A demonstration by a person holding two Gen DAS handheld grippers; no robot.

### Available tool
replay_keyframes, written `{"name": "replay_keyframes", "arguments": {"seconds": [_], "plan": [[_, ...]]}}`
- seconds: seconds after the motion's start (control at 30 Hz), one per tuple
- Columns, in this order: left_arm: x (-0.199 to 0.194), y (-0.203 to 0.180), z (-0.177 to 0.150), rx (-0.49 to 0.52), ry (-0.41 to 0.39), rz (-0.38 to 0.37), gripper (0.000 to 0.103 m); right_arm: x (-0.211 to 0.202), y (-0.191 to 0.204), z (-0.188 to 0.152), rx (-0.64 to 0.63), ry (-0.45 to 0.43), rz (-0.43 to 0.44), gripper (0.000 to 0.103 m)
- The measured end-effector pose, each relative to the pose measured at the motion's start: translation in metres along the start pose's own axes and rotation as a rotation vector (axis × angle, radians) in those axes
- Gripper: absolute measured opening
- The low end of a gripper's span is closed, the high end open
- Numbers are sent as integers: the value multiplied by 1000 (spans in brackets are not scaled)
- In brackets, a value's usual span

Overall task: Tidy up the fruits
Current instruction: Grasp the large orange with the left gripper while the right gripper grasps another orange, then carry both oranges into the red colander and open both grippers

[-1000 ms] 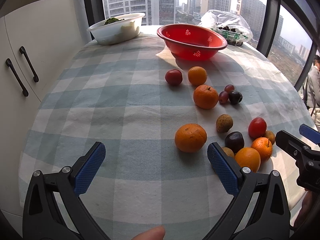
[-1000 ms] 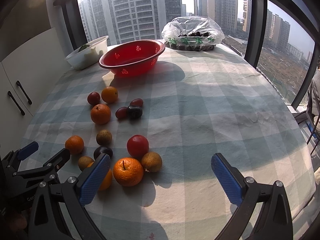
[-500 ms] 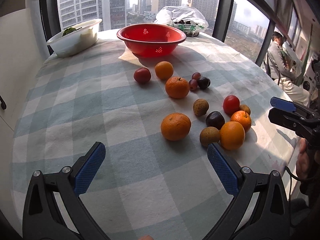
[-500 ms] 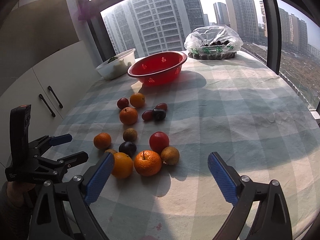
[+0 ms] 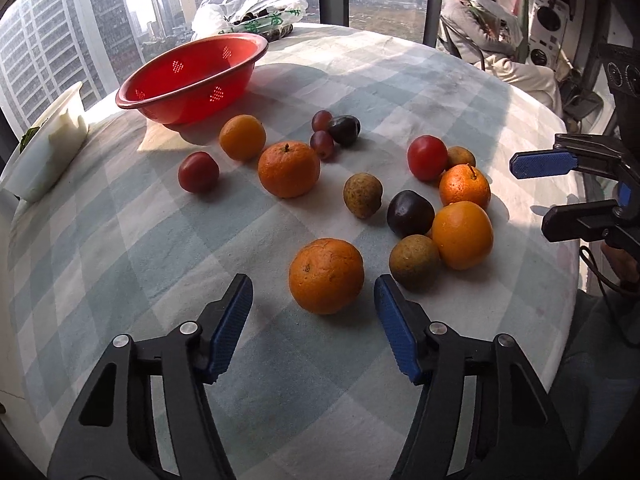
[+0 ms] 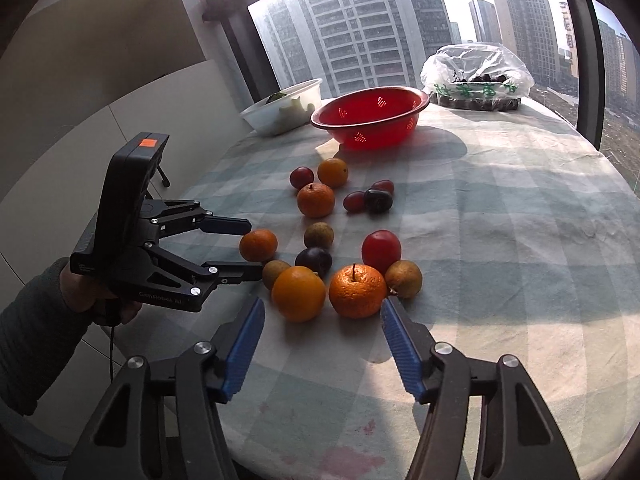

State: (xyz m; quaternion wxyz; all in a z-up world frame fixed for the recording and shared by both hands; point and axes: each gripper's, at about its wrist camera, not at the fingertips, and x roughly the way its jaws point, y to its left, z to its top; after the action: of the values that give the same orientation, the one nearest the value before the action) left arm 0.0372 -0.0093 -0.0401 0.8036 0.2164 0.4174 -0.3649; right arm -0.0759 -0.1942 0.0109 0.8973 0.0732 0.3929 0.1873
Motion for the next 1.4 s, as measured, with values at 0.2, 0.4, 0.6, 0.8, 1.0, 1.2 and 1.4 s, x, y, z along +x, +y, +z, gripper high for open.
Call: {"name": "replay_keyframes", "arguments": {"seconds": [0.2, 0.4, 0.6, 0.8, 1.0, 1.2, 1.4], "plan": [[5, -1, 3, 36, -1, -56, 41, 9, 4, -1, 0, 42, 19, 56], [3, 0, 1, 36, -22, -77, 33, 19, 1, 2, 91, 92, 101, 55], [-7, 3, -8, -9, -60, -74, 33, 35, 0, 6, 171, 144, 130, 53], [-23, -1, -17, -27, -112, -40, 33, 46, -3, 13, 253, 159, 116, 51], [-30, -4, -24, -45, -144, -17, 33, 51, -1, 19, 287, 171, 93, 51], [-31, -9, -27, -42, -154, -21, 33, 56, 8, 21, 216, 178, 26, 42], [-32, -9, -29, -56, -156, -19, 33, 57, 24, 19, 91, 186, -33, 41]]}}
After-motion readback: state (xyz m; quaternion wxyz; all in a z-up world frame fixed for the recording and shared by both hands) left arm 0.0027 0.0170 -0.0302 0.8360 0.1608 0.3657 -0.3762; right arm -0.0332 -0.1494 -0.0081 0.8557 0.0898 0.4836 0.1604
